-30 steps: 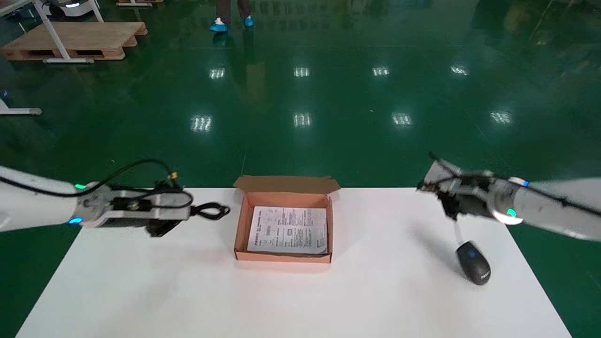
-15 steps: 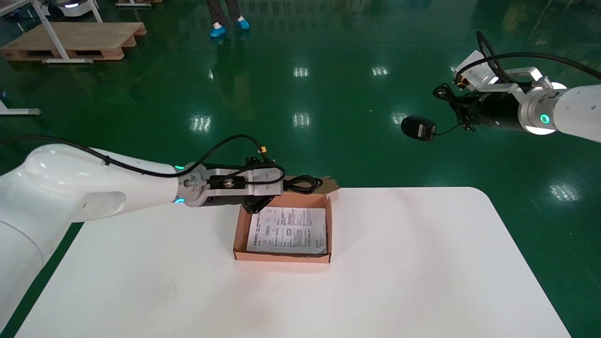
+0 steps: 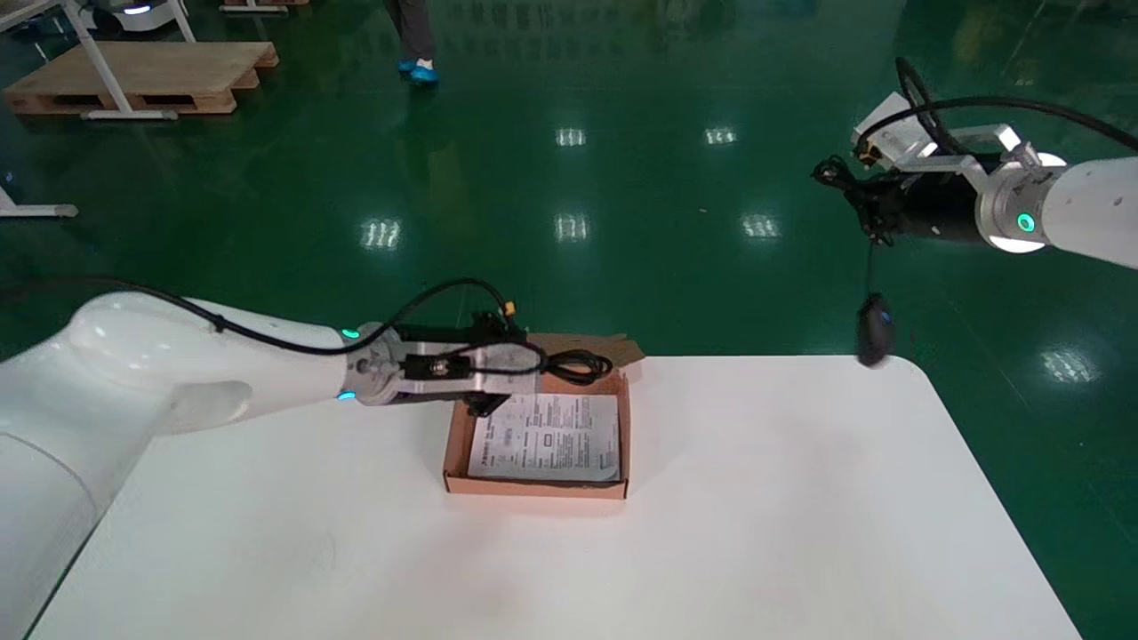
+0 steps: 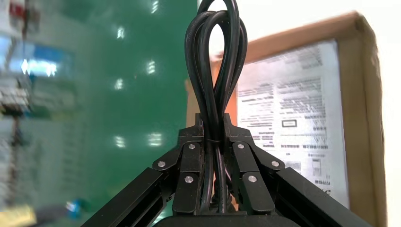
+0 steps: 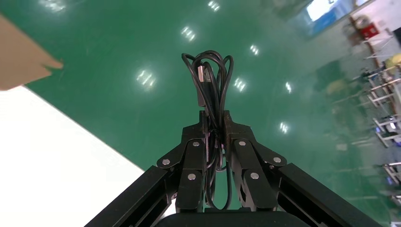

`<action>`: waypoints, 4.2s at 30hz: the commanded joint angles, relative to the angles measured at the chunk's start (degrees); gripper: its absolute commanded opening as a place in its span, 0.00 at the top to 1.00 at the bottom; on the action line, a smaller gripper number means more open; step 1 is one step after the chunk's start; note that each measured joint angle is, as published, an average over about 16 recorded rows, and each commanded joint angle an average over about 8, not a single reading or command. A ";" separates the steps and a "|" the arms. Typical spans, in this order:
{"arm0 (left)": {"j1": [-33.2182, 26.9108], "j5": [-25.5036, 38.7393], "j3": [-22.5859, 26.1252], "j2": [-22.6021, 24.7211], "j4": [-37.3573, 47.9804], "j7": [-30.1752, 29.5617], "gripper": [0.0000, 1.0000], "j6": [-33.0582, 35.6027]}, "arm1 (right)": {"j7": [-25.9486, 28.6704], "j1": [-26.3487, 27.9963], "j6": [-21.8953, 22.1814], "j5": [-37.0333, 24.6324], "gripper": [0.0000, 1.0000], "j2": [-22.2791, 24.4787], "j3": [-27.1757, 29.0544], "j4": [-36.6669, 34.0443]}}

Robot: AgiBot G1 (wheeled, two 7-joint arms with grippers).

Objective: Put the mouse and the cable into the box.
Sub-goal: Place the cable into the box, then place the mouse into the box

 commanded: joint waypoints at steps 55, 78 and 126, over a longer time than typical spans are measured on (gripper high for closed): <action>6.23 -14.71 14.86 0.40 -3.95 12.16 0.00 -12.49 | -0.02 0.03 0.03 0.03 1.00 0.00 0.02 -0.01; -3.37 -18.28 9.80 -6.84 1.79 -0.08 0.00 -32.81 | -3.85 -4.69 -3.29 2.86 1.00 -3.52 -0.25 9.97; -3.17 -13.84 14.65 -8.28 -1.45 -9.58 0.00 -34.01 | 18.78 -23.27 -5.98 -16.75 0.08 -10.68 -12.78 39.35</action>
